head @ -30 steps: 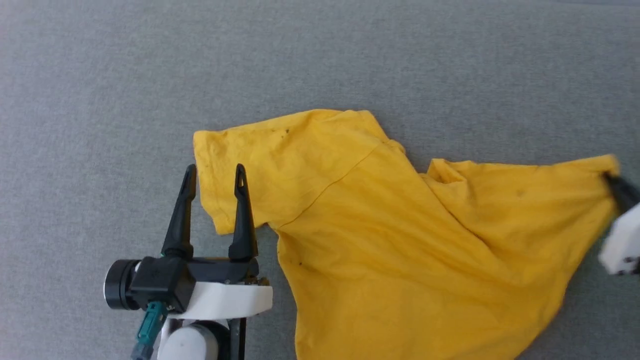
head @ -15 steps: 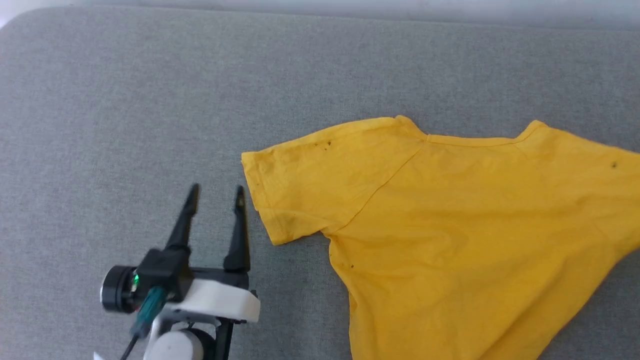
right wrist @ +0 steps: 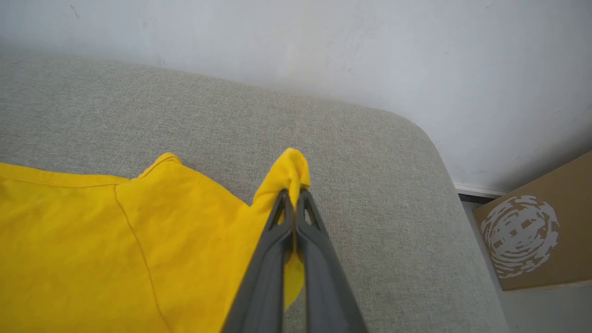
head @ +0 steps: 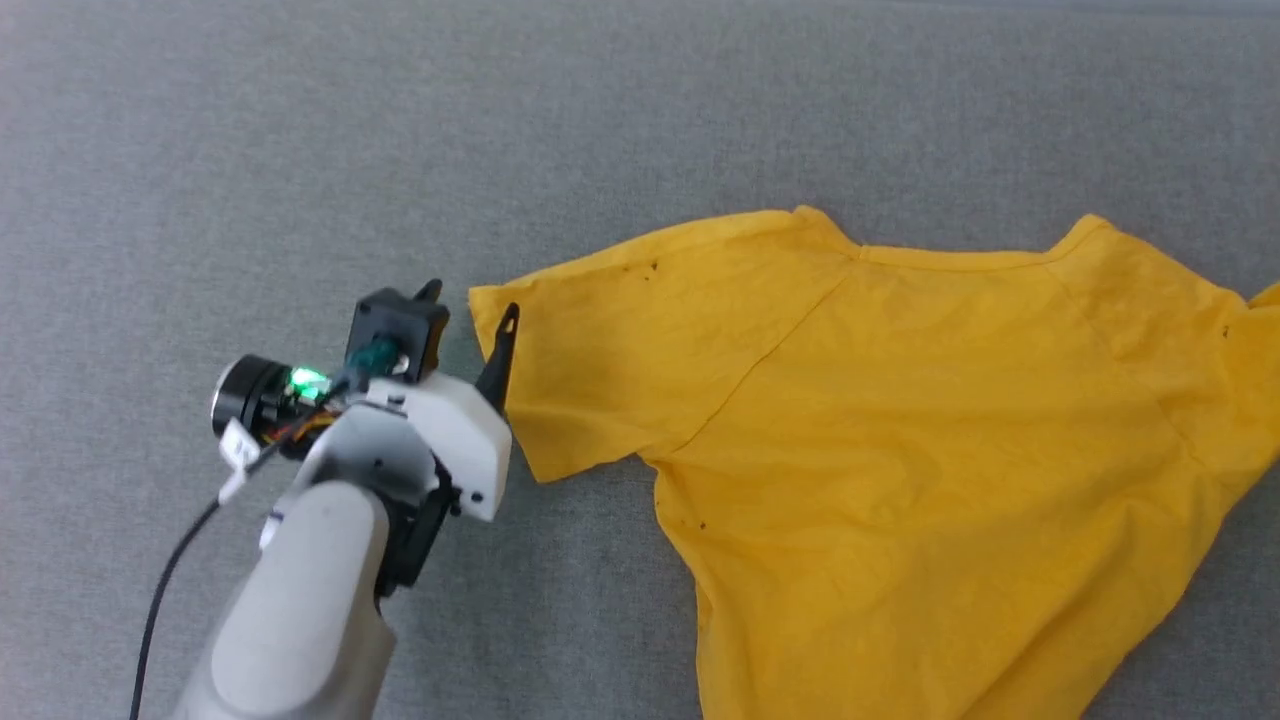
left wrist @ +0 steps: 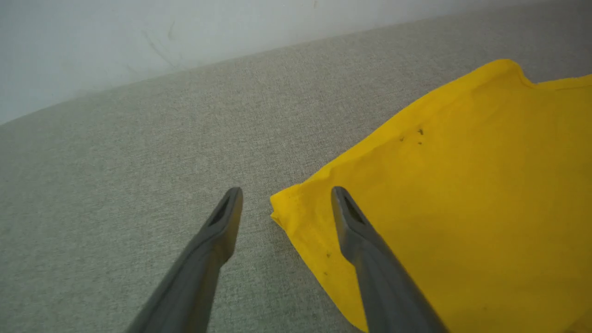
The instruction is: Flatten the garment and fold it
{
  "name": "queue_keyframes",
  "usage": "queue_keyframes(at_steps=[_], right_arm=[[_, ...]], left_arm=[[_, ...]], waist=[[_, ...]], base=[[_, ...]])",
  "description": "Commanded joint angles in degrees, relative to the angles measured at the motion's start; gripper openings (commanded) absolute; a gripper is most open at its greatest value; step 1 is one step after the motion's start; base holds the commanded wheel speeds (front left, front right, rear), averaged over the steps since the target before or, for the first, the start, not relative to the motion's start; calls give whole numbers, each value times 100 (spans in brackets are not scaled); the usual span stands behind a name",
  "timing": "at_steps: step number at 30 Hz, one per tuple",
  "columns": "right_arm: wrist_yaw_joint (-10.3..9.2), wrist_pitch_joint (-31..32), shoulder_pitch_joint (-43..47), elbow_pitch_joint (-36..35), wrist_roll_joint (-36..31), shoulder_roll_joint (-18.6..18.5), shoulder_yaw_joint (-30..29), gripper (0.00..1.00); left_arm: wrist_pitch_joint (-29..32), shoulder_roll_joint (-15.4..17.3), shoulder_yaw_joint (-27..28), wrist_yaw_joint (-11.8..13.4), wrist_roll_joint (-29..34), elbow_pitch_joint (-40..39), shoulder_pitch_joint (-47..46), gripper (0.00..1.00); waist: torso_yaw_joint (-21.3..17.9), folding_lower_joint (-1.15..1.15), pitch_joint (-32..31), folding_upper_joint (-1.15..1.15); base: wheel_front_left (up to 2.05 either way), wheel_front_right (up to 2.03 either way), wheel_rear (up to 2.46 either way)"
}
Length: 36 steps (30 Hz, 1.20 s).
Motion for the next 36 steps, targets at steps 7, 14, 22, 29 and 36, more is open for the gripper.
queue_keyframes(at_steps=[7, 14, 22, 29, 36], right_arm=[[-8, 46, -188, -114, 138, -89, 55, 0], [-8, 46, -233, -132, 167, -78, 76, 0], [-8, -118, -437, -300, 263, -92, 278, 0], [-8, 7, -1180, -649, 447, -482, 948, 0], [-8, 298, -2567, -462, 544, -986, 1845, 0]], left_arm=[[743, -58, 27, -208, -369, 532, -425, 100], [1631, 25, -16, -169, -473, 818, -513, 0], [1196, -46, 291, 31, -699, 385, -560, 0], [689, 362, 591, 67, -505, -569, -1139, 0], [692, 826, 549, -164, -122, -918, -2302, 0]], waist=[[-164, 0, 386, 0], [-207, 0, 496, 0], [-239, 0, 361, 0], [-354, 0, -63, 0], [-478, 0, -505, 0]], base=[[0, 0, 0], [0, 0, 0], [0, 0, 0], [0, 0, 0], [0, 0, 0]])
